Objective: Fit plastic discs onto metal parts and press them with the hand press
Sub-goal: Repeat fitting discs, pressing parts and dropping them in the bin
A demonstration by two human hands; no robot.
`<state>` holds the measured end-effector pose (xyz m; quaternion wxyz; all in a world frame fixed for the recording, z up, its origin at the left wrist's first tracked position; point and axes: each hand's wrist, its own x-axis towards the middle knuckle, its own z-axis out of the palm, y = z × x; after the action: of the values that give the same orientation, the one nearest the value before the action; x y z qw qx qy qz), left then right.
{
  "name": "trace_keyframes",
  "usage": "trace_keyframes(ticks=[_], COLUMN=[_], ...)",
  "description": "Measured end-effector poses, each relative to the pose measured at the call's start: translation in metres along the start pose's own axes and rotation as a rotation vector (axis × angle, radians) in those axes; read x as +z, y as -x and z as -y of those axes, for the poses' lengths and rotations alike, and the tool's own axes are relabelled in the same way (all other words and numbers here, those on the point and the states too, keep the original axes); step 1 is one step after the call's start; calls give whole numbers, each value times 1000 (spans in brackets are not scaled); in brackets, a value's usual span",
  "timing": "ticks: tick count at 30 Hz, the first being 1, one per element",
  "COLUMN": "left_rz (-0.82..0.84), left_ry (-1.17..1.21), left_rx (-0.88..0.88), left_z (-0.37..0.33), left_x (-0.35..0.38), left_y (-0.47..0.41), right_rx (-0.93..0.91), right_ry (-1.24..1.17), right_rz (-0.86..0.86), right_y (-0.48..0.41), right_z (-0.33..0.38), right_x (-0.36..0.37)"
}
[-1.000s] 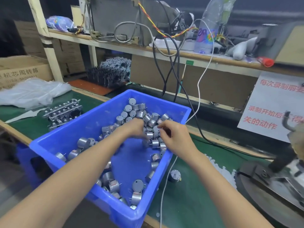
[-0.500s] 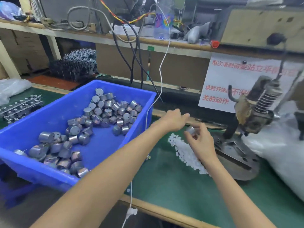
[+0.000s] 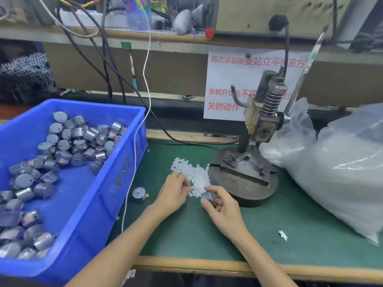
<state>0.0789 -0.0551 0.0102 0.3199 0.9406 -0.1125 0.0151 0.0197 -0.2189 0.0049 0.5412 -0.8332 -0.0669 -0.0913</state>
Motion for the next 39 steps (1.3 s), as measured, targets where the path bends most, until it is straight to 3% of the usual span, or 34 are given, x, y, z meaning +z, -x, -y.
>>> trace_keyframes(ticks=[6, 10, 18, 26, 37, 39], left_rz=[-242, -143, -183, -192, -115, -191], left_ry=[166, 200, 306, 156, 324, 388], left_rx=[138, 184, 100, 294, 109, 57], left_z=[-7, -10, -11, -15, -11, -11], left_x=[3, 12, 7, 10, 10, 7], left_y=[27, 48, 55, 60, 58, 59], right_rx=[61, 77, 80, 93, -29, -63], right_ry=[-53, -67, -102, -152, 13, 40], right_rz=[1, 19, 61, 9, 83, 93], right_y=[3, 3, 5, 4, 5, 5], right_z=[-6, -5, -2, -7, -3, -4], right_x=[-1, -2, -3, -1, -1, 1])
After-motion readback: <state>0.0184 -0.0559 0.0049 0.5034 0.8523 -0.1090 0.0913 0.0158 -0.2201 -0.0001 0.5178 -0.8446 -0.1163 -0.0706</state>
